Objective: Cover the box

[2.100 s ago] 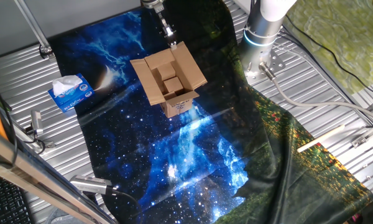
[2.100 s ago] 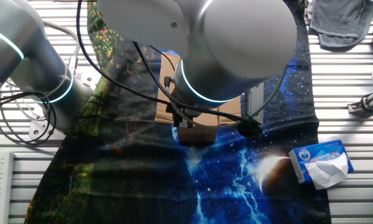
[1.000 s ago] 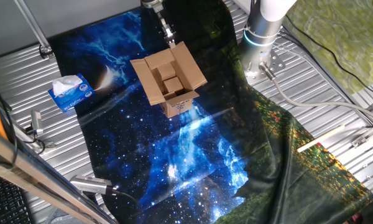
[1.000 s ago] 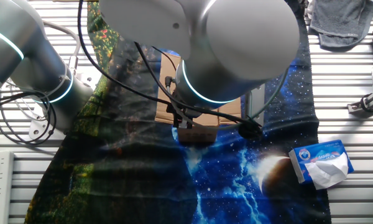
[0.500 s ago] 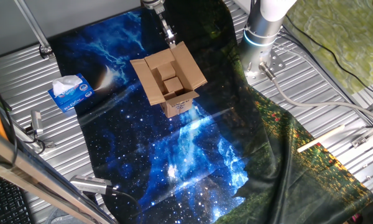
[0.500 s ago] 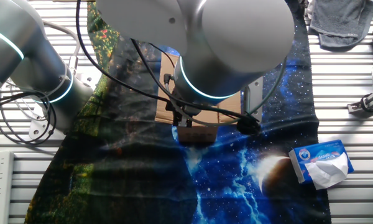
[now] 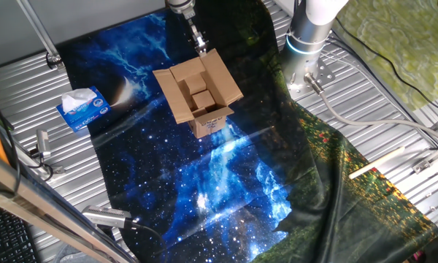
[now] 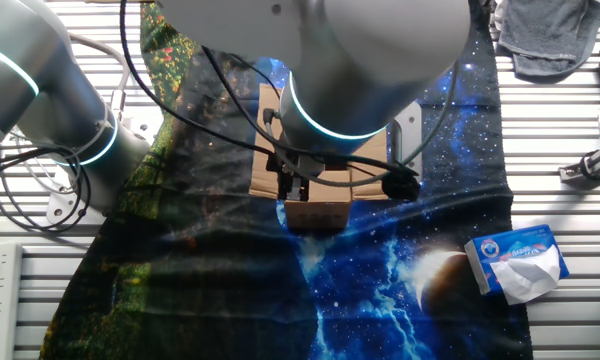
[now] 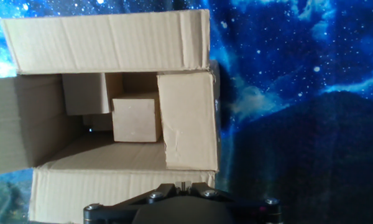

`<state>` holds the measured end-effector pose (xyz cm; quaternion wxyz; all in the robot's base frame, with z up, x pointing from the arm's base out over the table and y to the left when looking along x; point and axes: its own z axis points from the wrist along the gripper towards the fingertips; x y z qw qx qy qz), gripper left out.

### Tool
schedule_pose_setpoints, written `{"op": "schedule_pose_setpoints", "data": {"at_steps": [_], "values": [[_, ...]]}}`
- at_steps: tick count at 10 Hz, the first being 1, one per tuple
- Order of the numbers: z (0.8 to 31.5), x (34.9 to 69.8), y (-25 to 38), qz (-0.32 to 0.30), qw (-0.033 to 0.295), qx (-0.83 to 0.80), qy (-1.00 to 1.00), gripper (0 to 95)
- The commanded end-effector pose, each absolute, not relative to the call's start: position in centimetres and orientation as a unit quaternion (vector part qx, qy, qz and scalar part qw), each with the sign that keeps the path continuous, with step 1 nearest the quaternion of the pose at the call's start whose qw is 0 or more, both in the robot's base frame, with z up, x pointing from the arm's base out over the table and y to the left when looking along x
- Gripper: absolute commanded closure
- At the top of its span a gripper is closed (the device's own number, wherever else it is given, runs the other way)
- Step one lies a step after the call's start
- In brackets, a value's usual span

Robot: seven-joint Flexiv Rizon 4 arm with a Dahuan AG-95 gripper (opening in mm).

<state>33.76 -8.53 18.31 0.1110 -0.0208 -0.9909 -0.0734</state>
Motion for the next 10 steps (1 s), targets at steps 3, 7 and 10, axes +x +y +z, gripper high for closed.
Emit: {"op": "schedule_pose_setpoints", "data": {"at_steps": [3, 7, 10], "values": [[18.23, 33.93, -8.57, -0.072, 0.114, -0.023, -0.991, 95.0], [18.23, 33.93, -8.57, -0.074, 0.122, -0.021, -0.99, 95.0], [18.28, 33.93, -8.61, -0.074, 0.128, -0.022, -0.989, 95.0]]}}
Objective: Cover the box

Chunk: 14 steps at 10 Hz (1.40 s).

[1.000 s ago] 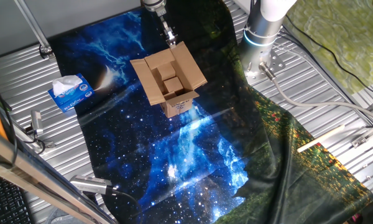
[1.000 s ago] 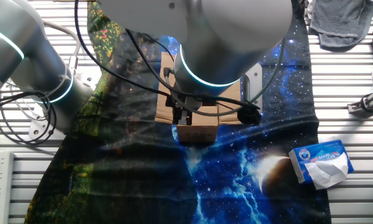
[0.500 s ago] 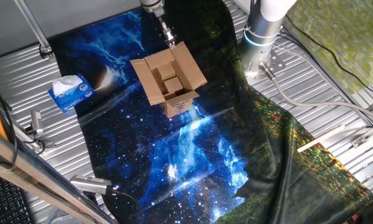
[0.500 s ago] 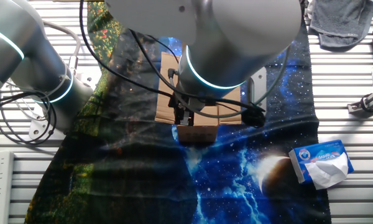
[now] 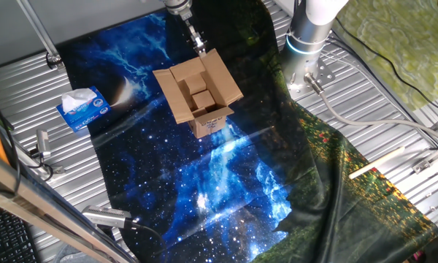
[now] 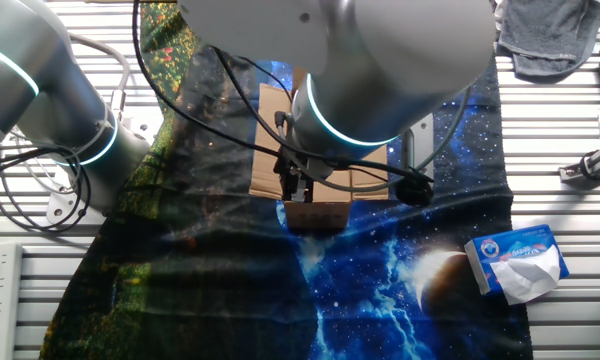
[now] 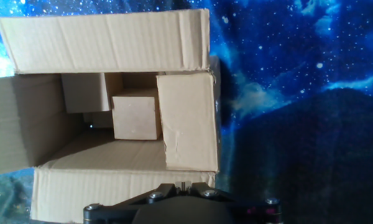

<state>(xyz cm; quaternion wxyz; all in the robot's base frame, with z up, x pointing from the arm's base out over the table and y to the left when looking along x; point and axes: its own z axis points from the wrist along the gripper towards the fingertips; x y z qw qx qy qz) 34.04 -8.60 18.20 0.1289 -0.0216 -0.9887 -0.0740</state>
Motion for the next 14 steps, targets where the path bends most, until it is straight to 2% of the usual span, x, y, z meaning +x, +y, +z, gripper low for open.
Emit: {"op": "schedule_pose_setpoints", "data": {"at_steps": [1, 14], "values": [[18.5, 33.9, -8.7, -0.075, 0.128, -0.022, -0.989, 95.0], [18.7, 34.4, -6.3, -0.08, 0.128, -0.045, -0.988, 95.0]]}}
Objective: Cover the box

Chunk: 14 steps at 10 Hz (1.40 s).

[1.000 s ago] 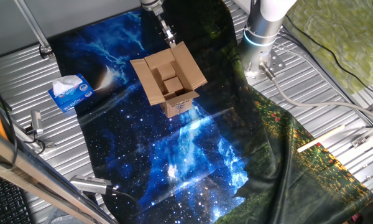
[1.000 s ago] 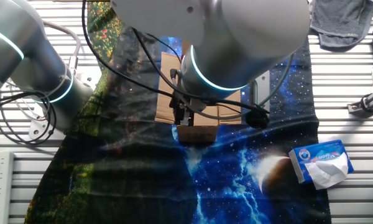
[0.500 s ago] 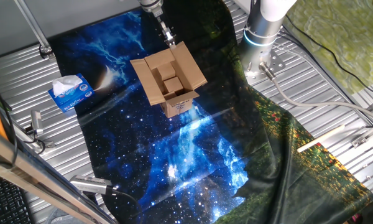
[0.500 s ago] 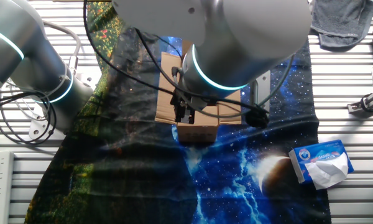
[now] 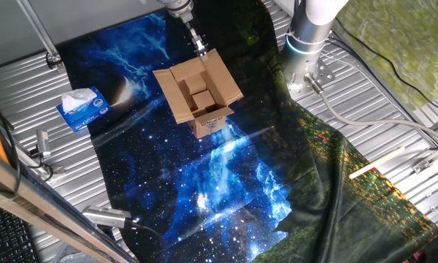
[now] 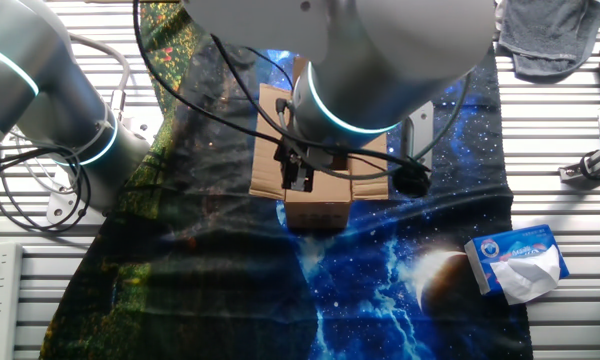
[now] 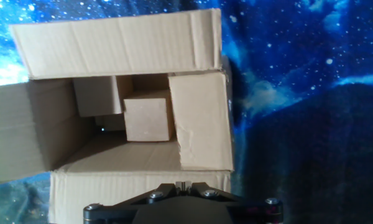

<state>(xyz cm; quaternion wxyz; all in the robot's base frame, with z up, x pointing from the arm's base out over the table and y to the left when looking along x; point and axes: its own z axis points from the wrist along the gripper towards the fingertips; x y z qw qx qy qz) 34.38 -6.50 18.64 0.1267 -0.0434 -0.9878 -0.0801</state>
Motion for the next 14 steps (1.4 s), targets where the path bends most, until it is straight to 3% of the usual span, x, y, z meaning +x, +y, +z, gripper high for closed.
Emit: {"op": "schedule_pose_setpoints", "data": {"at_steps": [1, 14], "values": [[18.7, 34.5, -5.9, -0.08, 0.128, -0.047, -0.987, 95.0], [18.0, 34.8, -3.9, -0.076, 0.123, -0.054, -0.988, 95.0]]}}
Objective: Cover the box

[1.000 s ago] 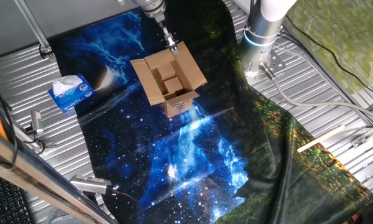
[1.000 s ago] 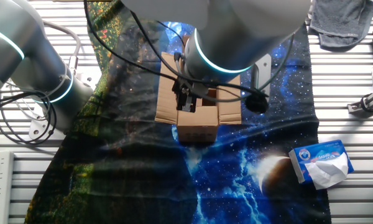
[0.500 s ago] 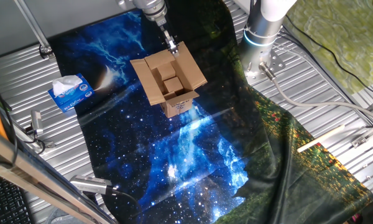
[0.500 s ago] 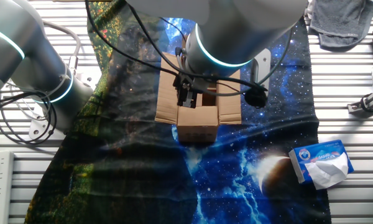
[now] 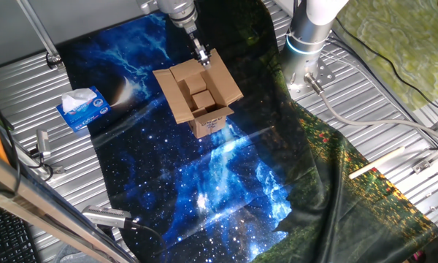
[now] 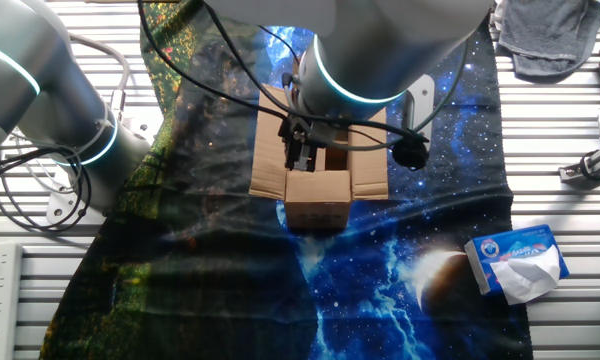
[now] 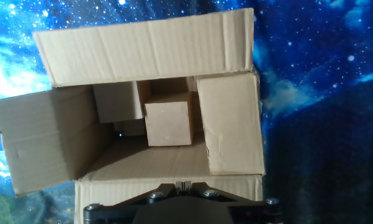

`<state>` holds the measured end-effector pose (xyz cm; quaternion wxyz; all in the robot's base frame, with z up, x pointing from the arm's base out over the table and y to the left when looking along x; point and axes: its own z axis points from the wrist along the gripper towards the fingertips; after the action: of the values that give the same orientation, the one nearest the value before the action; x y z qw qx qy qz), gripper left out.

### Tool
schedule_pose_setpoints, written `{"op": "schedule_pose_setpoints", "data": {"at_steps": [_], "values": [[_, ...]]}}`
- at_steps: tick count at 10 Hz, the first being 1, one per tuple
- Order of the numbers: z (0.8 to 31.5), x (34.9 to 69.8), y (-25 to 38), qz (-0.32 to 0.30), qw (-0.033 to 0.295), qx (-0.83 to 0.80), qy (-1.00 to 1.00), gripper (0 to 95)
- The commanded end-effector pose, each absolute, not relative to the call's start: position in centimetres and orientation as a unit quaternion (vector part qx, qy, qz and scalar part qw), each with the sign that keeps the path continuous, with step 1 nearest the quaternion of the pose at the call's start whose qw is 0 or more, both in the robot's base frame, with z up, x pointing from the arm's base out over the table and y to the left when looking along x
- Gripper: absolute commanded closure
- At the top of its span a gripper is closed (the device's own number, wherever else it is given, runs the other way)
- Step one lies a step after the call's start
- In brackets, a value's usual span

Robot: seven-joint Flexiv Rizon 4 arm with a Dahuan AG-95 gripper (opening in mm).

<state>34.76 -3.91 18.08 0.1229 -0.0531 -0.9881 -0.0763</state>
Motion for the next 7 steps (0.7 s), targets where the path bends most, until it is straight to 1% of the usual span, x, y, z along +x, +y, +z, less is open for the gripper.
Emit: {"op": "schedule_pose_setpoints", "data": {"at_steps": [1, 7], "values": [[18.1, 34.8, -3.9, -0.075, 0.122, -0.054, -0.988, 95.0], [18.6, 34.9, -2.8, -0.076, 0.132, -0.062, -0.986, 95.0]]}}
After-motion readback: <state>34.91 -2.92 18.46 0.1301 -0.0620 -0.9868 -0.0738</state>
